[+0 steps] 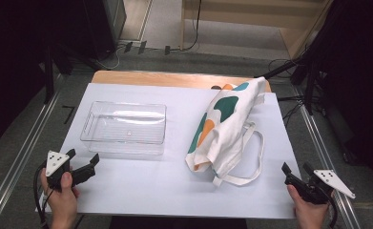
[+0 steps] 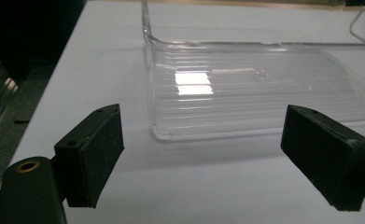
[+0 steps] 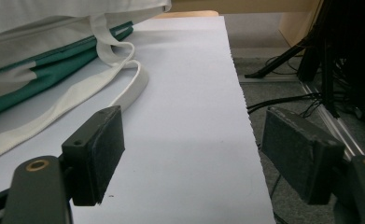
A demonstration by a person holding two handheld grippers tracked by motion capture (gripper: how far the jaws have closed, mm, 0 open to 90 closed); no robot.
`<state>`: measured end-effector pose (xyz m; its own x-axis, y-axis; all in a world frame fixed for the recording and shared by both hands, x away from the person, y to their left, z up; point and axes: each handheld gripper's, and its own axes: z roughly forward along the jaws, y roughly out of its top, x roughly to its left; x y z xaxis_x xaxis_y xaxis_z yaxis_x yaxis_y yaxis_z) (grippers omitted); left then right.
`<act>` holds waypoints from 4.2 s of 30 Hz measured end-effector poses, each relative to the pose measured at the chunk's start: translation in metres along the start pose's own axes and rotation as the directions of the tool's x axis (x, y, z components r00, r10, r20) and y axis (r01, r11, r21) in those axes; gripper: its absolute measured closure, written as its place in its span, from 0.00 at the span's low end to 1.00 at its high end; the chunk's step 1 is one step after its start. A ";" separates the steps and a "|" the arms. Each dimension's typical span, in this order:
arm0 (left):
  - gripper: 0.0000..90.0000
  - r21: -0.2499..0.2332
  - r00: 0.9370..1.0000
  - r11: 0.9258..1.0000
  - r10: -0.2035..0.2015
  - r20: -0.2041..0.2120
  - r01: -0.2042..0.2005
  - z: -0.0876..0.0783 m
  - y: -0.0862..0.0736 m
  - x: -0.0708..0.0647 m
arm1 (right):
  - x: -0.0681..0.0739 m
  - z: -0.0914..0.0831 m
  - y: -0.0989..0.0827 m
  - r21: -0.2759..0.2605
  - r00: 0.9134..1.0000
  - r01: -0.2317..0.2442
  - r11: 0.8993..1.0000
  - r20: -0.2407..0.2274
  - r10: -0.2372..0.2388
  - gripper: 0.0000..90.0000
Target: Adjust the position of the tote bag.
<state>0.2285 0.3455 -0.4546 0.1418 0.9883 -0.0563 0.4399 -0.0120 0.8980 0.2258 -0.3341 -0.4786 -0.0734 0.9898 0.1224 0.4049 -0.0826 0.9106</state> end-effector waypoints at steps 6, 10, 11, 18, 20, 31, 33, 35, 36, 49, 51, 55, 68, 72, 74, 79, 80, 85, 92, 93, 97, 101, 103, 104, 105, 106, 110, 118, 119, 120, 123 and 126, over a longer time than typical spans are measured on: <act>0.16 -0.011 1.000 1.000 -0.007 0.026 0.007 -0.004 0.004 -0.006 | 0.004 -0.001 0.002 0.000 1.000 -0.023 1.000 0.005 0.023 0.27; 0.16 -0.016 0.998 0.999 0.029 0.048 -0.028 -0.006 0.009 -0.021 | 0.009 -0.002 0.004 0.000 1.000 -0.009 1.000 -0.009 0.009 0.29; 0.16 -0.016 0.998 0.999 0.029 0.048 -0.028 -0.006 0.009 -0.021 | 0.009 -0.002 0.004 0.000 1.000 -0.009 1.000 -0.009 0.009 0.29; 0.16 -0.003 0.988 0.999 0.042 0.152 -0.042 -0.007 0.023 -0.058 | 0.026 0.001 0.009 -0.008 0.998 0.009 1.000 -0.062 -0.009 0.32; 0.16 -0.001 0.986 0.999 0.049 0.160 -0.049 -0.006 0.024 -0.063 | 0.029 0.001 0.010 -0.009 0.997 0.008 1.000 -0.073 -0.009 0.33; 0.16 -0.016 0.944 0.996 0.090 0.316 -0.090 0.009 0.041 -0.123 | 0.066 -0.007 0.016 -0.036 0.973 0.033 0.999 -0.228 -0.040 0.58; 0.16 -0.021 0.936 0.995 0.100 0.338 -0.098 0.013 0.043 -0.135 | 0.071 -0.009 0.017 -0.039 0.965 0.039 0.998 -0.259 -0.048 0.65; 0.16 -0.024 0.927 0.995 0.103 0.360 -0.101 0.015 0.045 -0.145 | 0.075 -0.009 0.017 -0.041 0.960 0.049 0.998 -0.275 -0.058 0.73; 0.16 -0.026 0.925 0.993 0.113 0.362 -0.111 0.017 0.046 -0.150 | 0.078 -0.010 0.018 -0.043 0.958 0.054 0.998 -0.279 -0.064 0.75; 0.18 -0.047 0.862 0.987 0.157 0.481 -0.153 0.022 0.057 -0.211 | 0.108 -0.008 0.018 -0.065 0.911 0.075 0.995 -0.401 -0.095 1.00; 0.19 -0.045 0.842 0.985 0.167 0.513 -0.168 0.022 0.057 -0.221 | 0.115 -0.005 0.017 -0.062 0.904 0.090 0.994 -0.413 -0.108 1.00; 0.19 -0.047 0.804 0.982 0.179 0.567 -0.185 0.023 0.056 -0.240 | 0.127 -0.002 0.013 -0.064 0.885 0.100 0.993 -0.450 -0.118 0.99; 0.37 -0.047 0.773 0.975 0.199 0.602 -0.215 0.035 0.063 -0.288 | 0.158 0.027 0.008 -0.015 0.850 0.129 0.992 -0.514 -0.118 1.00; 0.59 -0.040 0.759 0.976 0.190 0.623 -0.212 0.038 0.063 -0.288 | 0.155 0.027 0.008 -0.010 0.849 0.132 0.991 -0.515 -0.118 1.00; 0.80 -0.047 0.747 0.973 0.202 0.634 -0.224 0.038 0.063 -0.287 | 0.150 0.027 0.008 -0.006 0.854 0.121 0.993 -0.510 -0.107 0.99; 0.96 -0.023 0.741 0.977 0.175 0.649 -0.211 0.041 0.064 -0.272 | 0.140 0.026 0.008 -0.008 0.867 0.110 0.994 -0.488 -0.100 0.98; 0.96 -0.020 0.745 0.978 0.172 0.645 -0.208 0.040 0.065 -0.268 | 0.137 0.025 0.009 -0.008 0.872 0.102 0.995 -0.481 -0.094 0.97; 0.98 -0.020 0.747 0.976 0.178 0.640 -0.216 0.039 0.068 -0.254 | 0.123 0.026 0.012 -0.001 0.906 0.064 0.998 -0.419 -0.059 0.96; 0.98 0.001 0.752 0.978 0.159 0.639 -0.207 0.043 0.075 -0.230 | 0.106 0.037 0.030 -0.009 0.948 0.086 0.996 -0.307 -0.085 0.87; 0.98 0.006 0.753 0.978 0.157 0.640 -0.208 0.043 0.074 -0.227 | 0.104 0.041 0.033 -0.007 0.952 0.085 0.996 -0.294 -0.083 0.85; 0.98 0.017 0.758 0.980 0.143 0.636 -0.199 0.047 0.072 -0.222 | 0.098 0.063 0.047 0.006 0.963 0.050 0.999 -0.265 -0.046 0.69; 0.98 0.021 0.768 0.981 0.139 0.625 -0.194 0.048 0.072 -0.217 | 0.099 0.076 0.055 0.022 0.961 0.027 0.999 -0.276 -0.020 0.61; 0.98 0.027 0.777 0.981 0.133 0.615 -0.190 0.049 0.071 -0.213 | 0.102 0.082 0.059 0.024 0.962 0.034 0.999 -0.271 -0.027 0.59; 0.98 0.031 0.781 0.982 0.129 0.611 -0.186 0.050 0.070 -0.211 | 0.104 0.086 0.060 0.028 0.965 0.050 0.998 -0.260 -0.041 0.58; 0.97 0.035 0.787 0.983 0.124 0.604 -0.182 0.050 0.070 -0.210 | 0.105 0.090 0.062 0.032 0.967 0.060 0.998 -0.250 -0.051 0.56; 0.97 0.039 0.790 0.982 0.125 0.600 -0.185 0.051 0.070 -0.208 | 0.107 0.095 0.063 0.038 0.969 0.067 0.997 -0.241 -0.056 0.55; 0.97 0.042 0.798 0.982 0.126 0.589 -0.186 0.051 0.070 -0.205 | 0.110 0.125 0.069 0.125 0.980 0.112 0.986 -0.180 -0.088 0.47; 0.97 0.054 0.802 0.983 0.111 0.587 -0.176 0.054 0.069 -0.200 | 0.114 0.155 0.077 0.212 0.984 0.157 0.964 -0.121 -0.134 0.50; 0.97 0.055 0.802 0.983 0.109 0.587 -0.174 0.054 0.069 -0.200 | 0.114 0.157 0.077 0.213 0.985 0.146 0.966 -0.117 -0.123 0.51; 0.97 0.058 0.803 0.984 0.104 0.587 -0.170 0.055 0.069 -0.199 | 0.113 0.161 0.076 0.226 0.989 0.114 0.968 -0.116 -0.089 0.52; 0.97 0.063 0.803 0.984 0.099 0.588 -0.168 0.055 0.069 -0.199 | 0.112 0.163 0.074 0.236 0.989 0.096 0.967 -0.131 -0.066 0.55; 0.97 0.063 0.803 0.984 0.099 0.587 -0.168 0.056 0.069 -0.198 | 0.109 0.167 0.071 0.251 0.987 0.061 0.966 -0.160 -0.020 0.63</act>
<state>0.2799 0.1402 -0.4062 0.6783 0.7034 -0.2124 0.4652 -0.1874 0.8652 0.3989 -0.2123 -0.4665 -0.2262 0.9599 0.1653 0.6152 0.0092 0.7883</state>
